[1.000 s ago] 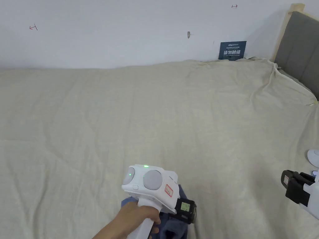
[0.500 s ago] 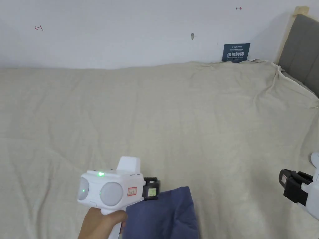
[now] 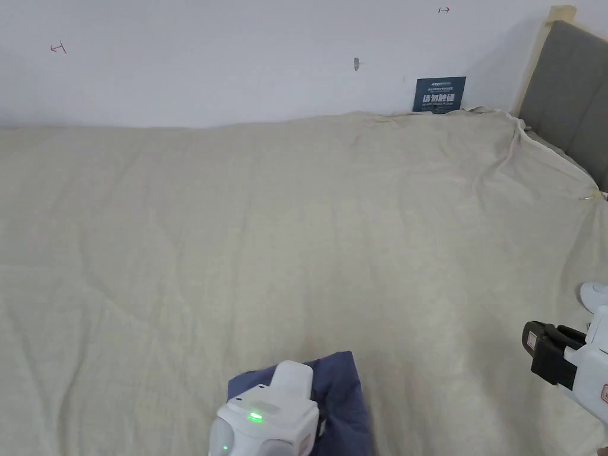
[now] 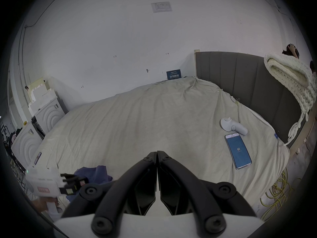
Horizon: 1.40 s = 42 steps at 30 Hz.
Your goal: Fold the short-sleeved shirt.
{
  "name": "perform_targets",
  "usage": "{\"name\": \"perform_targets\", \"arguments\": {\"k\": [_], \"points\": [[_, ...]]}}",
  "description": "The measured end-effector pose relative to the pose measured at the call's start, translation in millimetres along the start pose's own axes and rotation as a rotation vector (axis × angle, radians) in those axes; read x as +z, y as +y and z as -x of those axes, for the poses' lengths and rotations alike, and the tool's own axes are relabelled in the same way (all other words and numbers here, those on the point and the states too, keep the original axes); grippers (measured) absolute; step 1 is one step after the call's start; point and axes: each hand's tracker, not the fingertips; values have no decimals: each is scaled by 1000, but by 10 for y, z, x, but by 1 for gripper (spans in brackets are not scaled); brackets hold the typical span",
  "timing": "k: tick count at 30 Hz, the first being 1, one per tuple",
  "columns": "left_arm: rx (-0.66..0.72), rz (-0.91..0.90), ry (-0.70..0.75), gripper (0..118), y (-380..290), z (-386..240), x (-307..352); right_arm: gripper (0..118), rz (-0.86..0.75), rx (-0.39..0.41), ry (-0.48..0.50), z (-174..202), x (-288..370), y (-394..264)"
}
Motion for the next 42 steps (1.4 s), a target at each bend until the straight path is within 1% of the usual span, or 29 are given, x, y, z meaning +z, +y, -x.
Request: {"name": "perform_targets", "arguments": {"k": [4,11,20,22,25,31,39,42], "points": [[-45,-9,21,0,-71,-258,-154,1,4,-3,-9,-48,22,-20],[-38,-37,12,0,-70,-516,-231,1,9,-12,-26,-133,37,-53],[-41,-65,-9,0,-121,-631,-240,1,6,-15,-24,-116,30,-50],[-46,-91,-16,0,-99,-601,-157,1,0,-15,-20,-89,44,-44],[-7,-166,-38,0,33,-544,62,1,-26,-11,-17,-26,75,-29],[-1,-348,-22,0,391,-389,548,1,-77,11,6,158,130,30],[11,-528,119,0,657,118,1062,1,-181,70,31,496,200,112],[7,-579,198,0,666,360,1210,1,-233,106,28,654,227,135]]}}
